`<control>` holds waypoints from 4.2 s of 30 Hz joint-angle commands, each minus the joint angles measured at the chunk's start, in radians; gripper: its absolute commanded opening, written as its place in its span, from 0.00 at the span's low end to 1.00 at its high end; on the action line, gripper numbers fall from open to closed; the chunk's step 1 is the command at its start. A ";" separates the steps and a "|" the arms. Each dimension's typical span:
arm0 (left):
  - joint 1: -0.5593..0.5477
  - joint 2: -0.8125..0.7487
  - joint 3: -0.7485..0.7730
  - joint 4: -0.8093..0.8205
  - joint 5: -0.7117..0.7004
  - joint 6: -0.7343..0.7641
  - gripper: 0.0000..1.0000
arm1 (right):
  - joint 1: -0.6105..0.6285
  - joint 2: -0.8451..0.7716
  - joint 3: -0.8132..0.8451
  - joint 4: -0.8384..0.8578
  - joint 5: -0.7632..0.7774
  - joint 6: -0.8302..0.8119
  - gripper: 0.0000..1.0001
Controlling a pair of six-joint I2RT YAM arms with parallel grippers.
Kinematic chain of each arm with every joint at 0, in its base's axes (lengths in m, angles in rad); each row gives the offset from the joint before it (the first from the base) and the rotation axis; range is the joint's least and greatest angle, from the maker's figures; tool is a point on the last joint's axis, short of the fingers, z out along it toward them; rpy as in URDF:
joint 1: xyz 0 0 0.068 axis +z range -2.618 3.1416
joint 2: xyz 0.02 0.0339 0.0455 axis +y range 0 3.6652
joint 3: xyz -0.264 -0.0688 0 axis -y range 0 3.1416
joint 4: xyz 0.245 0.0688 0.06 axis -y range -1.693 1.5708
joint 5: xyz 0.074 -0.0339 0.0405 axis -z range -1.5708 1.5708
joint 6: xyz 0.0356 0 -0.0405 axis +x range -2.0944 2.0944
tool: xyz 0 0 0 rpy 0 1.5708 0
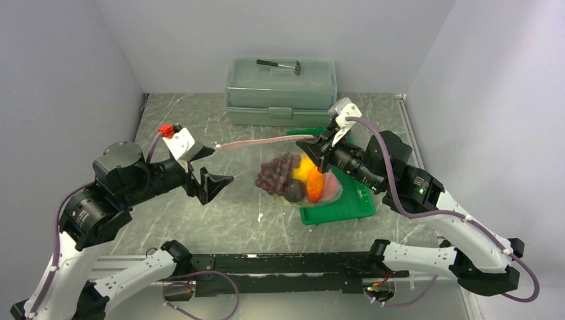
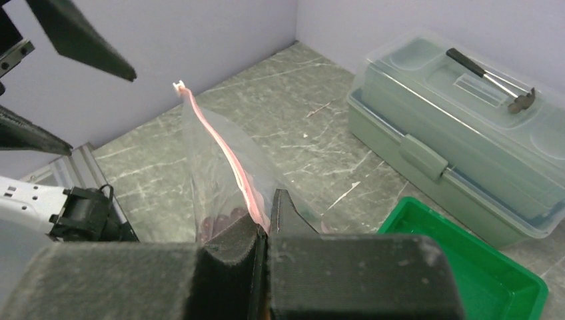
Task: Place the food in the zip-top bag and seal the zipper
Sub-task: Place the zipper food storage bag at the center of the board.
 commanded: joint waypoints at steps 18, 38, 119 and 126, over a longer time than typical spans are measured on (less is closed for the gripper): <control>0.001 0.119 0.048 0.102 0.116 0.035 1.00 | -0.002 0.088 0.091 0.019 -0.306 0.003 0.00; 0.001 0.195 -0.065 0.114 0.350 0.050 1.00 | -0.006 0.131 0.112 0.071 -0.414 0.036 0.00; -0.093 0.619 -0.154 0.089 -0.736 -0.032 0.00 | -0.110 -0.131 -0.183 0.051 -0.221 0.045 0.72; -0.196 0.590 -0.209 0.102 -0.690 -0.172 0.25 | -0.111 -0.156 -0.210 0.057 -0.206 0.038 0.73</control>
